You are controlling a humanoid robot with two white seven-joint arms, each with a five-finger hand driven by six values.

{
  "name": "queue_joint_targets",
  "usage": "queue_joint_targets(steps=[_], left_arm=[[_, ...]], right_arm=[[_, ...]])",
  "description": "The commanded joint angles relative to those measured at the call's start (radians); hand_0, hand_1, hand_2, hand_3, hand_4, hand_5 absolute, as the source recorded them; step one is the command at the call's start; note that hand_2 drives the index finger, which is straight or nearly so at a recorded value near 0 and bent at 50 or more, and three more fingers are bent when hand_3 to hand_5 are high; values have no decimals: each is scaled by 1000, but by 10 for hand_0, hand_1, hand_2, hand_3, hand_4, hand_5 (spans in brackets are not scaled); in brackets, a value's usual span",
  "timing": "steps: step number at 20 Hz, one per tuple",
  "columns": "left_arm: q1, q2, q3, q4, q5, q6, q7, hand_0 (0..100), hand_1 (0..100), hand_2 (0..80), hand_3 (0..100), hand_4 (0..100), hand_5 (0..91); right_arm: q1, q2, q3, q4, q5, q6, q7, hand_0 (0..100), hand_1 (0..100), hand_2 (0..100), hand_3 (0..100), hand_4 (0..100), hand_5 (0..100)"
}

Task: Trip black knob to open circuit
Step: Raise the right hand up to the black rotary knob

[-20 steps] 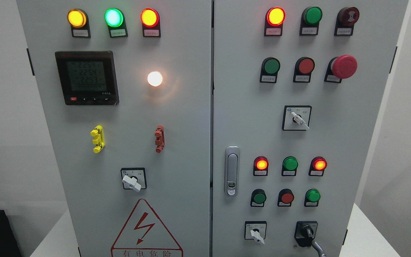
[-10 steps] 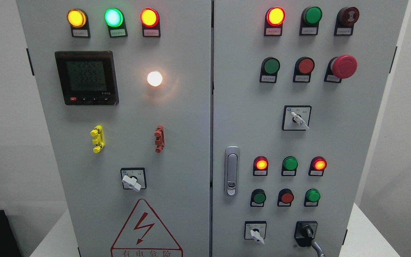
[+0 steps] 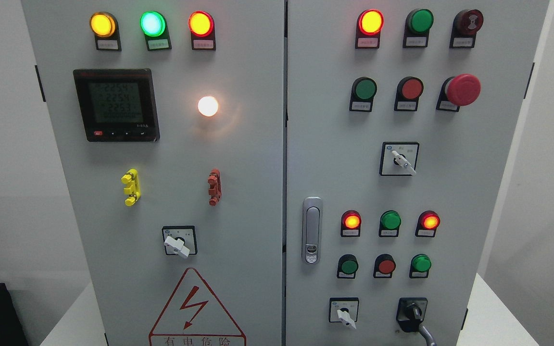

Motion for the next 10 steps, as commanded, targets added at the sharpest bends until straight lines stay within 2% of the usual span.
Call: queue_joint_targets(steps=[1,10], left_arm=[[-4,-2,1,0,2,-2,0,120,389,0,0,0,0],[-2,-2,1,0,2,-2,0,120,389,0,0,0,0]], right_arm=[[-8,-2,11,-19,-2,-4,2,569,808,0,1000,961,864],[-11,-2,28,-19,-1,-4,2,572,808,0,1000,961,863]])
